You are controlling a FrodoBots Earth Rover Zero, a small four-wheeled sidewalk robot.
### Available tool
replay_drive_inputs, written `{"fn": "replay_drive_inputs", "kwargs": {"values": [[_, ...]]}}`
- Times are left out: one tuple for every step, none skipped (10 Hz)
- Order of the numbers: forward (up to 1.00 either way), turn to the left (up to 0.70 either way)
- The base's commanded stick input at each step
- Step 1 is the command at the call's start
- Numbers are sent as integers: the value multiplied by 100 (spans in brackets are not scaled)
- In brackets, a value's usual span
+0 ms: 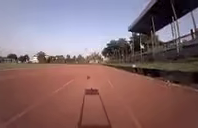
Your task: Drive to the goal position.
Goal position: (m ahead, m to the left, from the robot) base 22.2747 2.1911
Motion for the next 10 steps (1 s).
{"fn": "replay_drive_inputs", "kwargs": {"values": [[70,0],[70,0],[70,0],[70,0],[70,0],[70,0],[70,-1],[70,-10],[70,-14],[70,-14]]}}
